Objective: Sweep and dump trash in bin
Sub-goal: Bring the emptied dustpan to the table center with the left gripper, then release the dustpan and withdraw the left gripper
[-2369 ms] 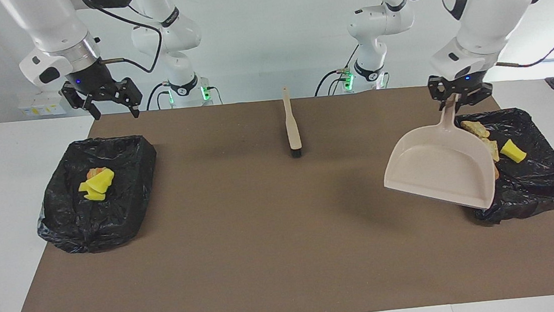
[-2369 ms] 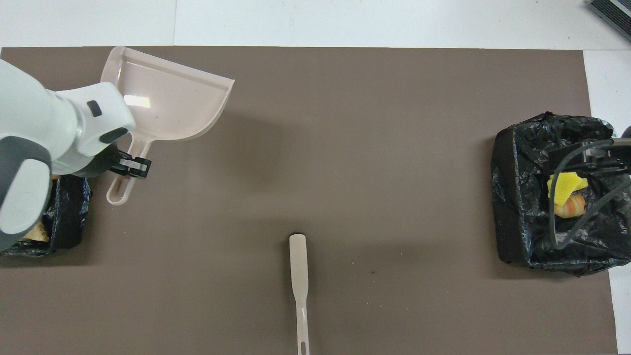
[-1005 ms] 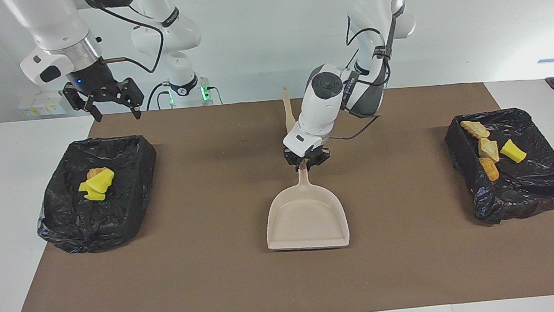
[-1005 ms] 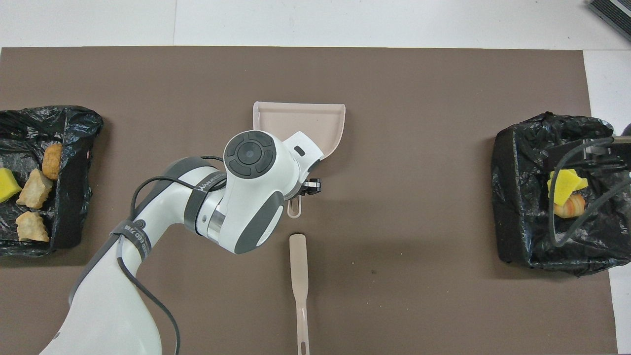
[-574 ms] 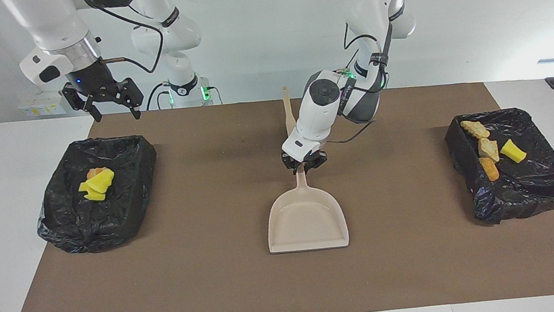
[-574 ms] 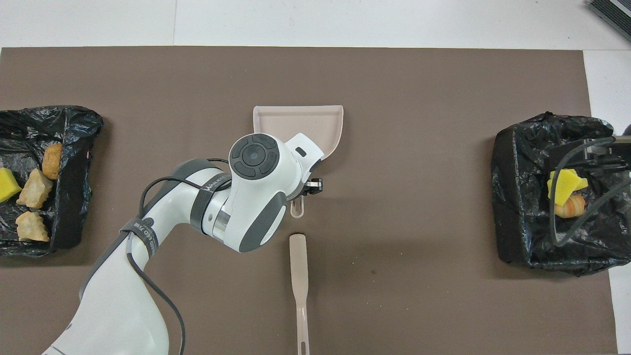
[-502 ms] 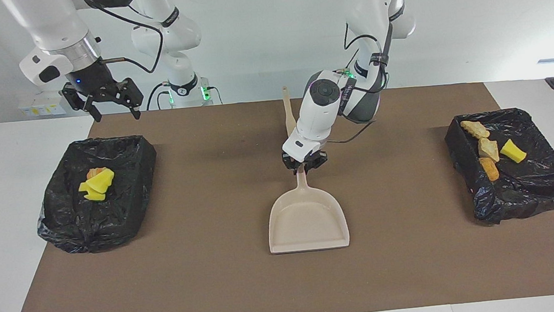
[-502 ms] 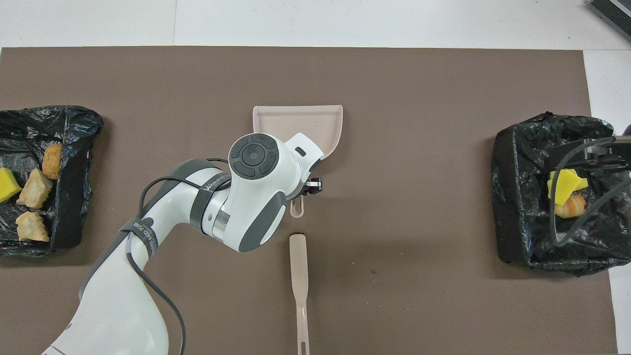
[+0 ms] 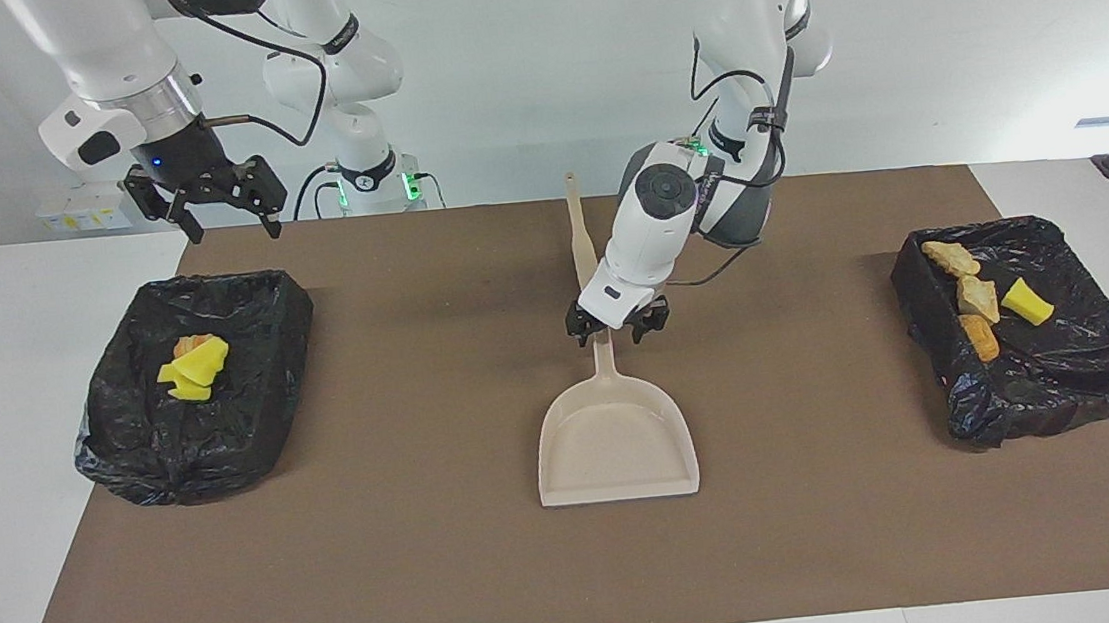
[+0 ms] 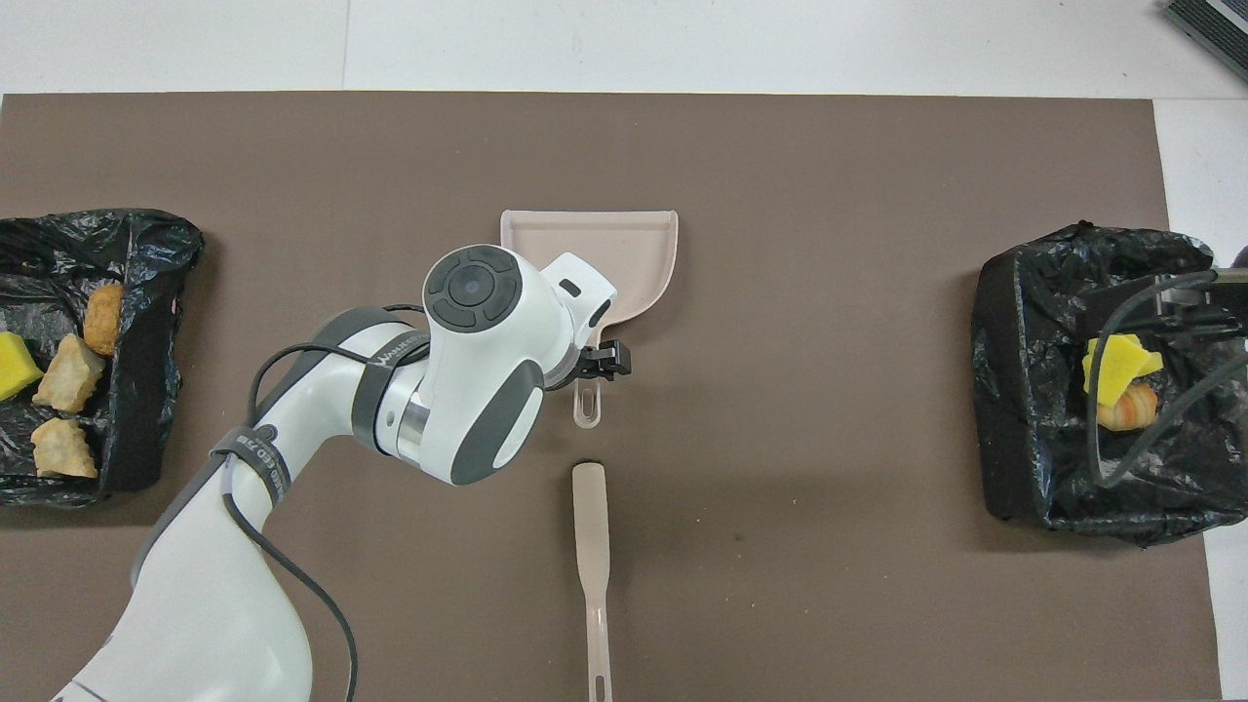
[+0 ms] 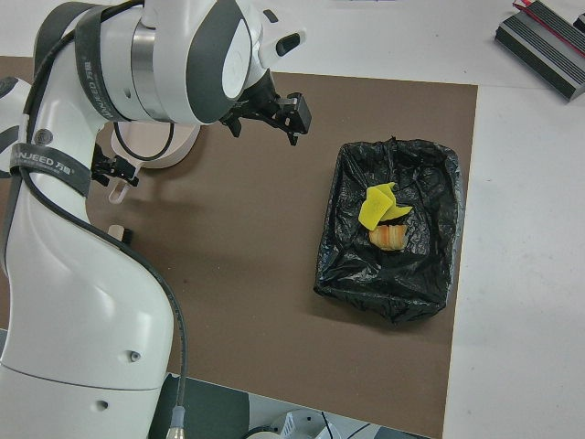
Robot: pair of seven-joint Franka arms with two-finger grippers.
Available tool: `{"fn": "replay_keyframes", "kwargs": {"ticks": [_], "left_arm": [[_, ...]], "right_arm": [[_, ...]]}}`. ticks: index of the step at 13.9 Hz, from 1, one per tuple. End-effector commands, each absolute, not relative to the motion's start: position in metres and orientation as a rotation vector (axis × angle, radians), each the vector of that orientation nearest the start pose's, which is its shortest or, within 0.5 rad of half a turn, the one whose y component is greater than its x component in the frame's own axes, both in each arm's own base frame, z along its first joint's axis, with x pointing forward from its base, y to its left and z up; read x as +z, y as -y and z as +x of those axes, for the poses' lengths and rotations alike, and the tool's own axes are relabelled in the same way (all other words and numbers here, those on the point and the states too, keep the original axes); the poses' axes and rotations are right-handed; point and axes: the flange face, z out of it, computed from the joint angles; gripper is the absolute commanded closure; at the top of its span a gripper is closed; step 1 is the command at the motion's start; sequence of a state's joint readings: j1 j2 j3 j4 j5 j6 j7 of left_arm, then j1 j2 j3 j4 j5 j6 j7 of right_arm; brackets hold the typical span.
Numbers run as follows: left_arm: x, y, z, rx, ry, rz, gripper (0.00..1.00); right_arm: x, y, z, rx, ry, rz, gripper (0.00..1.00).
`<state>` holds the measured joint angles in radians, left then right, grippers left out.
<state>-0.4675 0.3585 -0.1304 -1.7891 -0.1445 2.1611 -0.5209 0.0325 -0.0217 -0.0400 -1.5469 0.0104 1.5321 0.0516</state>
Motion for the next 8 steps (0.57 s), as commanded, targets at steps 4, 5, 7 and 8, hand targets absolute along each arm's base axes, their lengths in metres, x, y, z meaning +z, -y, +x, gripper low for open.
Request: {"fn": "replay_keyframes", "kwargs": {"ticks": [4,5,7,8], "left_arm": [[0.45,0.263,0.549,0.149,0.233,-3.264,0.0],[0.472,0.237,0.551,0.128,0.274,-3.265,0.0],[0.512,0.191,0.546,0.108,0.352,-3.256,0.0],[0.525,0.172,0.544,0.1,0.344,-3.249,0.0]], "right_arm": [[0.643,0.004,0.54,-0.02,-0.116,-3.113,0.0],[0.643,0.004,0.541,-0.023,-0.116,-3.113,0.0],[0.644,0.004,0.541,-0.025,-0.116,-3.113,0.0],[0.644,0.004,0.541,-0.025,-0.116,-3.113,0.0]]}}
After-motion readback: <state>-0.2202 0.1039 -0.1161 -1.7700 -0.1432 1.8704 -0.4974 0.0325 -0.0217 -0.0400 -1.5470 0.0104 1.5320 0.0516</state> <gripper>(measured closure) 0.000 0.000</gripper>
